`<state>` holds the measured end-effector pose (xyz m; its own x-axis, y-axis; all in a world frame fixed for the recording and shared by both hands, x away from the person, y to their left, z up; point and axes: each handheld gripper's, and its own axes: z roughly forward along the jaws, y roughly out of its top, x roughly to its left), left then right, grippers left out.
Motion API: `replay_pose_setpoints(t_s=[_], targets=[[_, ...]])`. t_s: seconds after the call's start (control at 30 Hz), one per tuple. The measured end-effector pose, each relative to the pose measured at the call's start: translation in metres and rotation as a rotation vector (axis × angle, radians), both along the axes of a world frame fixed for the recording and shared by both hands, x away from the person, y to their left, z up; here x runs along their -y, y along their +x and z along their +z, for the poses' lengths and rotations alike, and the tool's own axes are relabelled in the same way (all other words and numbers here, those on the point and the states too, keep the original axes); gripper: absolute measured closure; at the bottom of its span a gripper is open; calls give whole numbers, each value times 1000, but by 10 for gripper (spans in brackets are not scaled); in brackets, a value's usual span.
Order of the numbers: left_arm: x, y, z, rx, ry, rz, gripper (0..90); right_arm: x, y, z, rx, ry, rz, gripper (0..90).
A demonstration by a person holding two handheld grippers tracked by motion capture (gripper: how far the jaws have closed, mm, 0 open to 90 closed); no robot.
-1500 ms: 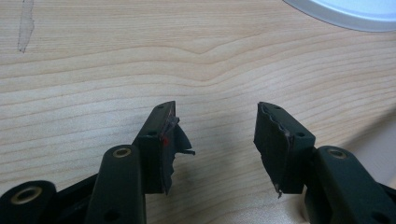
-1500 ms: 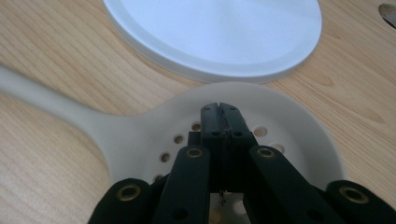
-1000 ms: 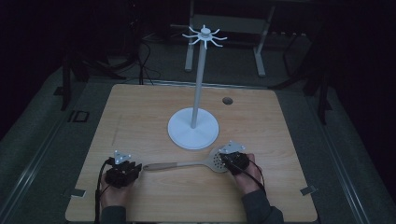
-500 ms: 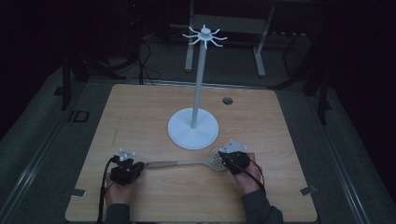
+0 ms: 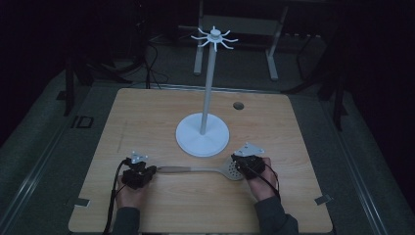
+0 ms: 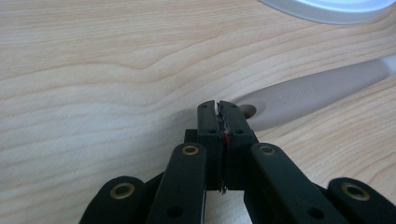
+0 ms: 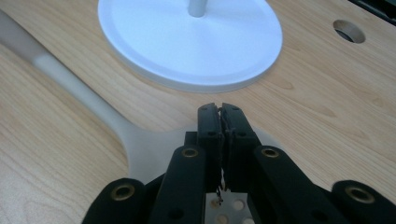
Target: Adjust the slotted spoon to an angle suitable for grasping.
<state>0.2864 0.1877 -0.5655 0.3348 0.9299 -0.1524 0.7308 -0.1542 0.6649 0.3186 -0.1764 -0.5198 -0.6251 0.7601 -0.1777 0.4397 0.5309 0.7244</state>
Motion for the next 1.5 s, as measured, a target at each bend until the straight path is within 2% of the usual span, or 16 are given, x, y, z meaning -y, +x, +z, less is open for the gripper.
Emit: replay_pose_setpoints(t_s=[0.1, 0.23, 0.43, 0.67, 0.87, 1.07, 1.17, 1.27, 1.5], targets=[[3, 5, -1, 0, -15, -13, 883, 3, 2, 1, -3, 10, -1, 863], [10, 14, 0, 4, 7, -57, 883, 5, 3, 1, -6, 12, 2, 860], [24, 26, -2, 5, -25, -69, 884, 6, 4, 5, 0, 16, 6, 842], [36, 34, -2, 7, -22, -82, 881, 5, 7, 9, 2, 27, 23, 823], [30, 32, -1, -1, -38, -41, 857, 0, 10, 9, -14, 16, 60, 763], [14, 23, 8, 26, -28, -5, 812, -1, 12, 11, -14, 12, 68, 699], [3, 15, 11, 42, -27, 16, 786, -2, 15, 12, -35, 15, 76, 663], [-7, 6, 13, 53, -18, 40, 760, -4, 17, 13, -46, 13, 81, 641], [-32, -11, 16, 76, 28, 91, 726, -12, 18, 20, -25, 9, 89, 613]])
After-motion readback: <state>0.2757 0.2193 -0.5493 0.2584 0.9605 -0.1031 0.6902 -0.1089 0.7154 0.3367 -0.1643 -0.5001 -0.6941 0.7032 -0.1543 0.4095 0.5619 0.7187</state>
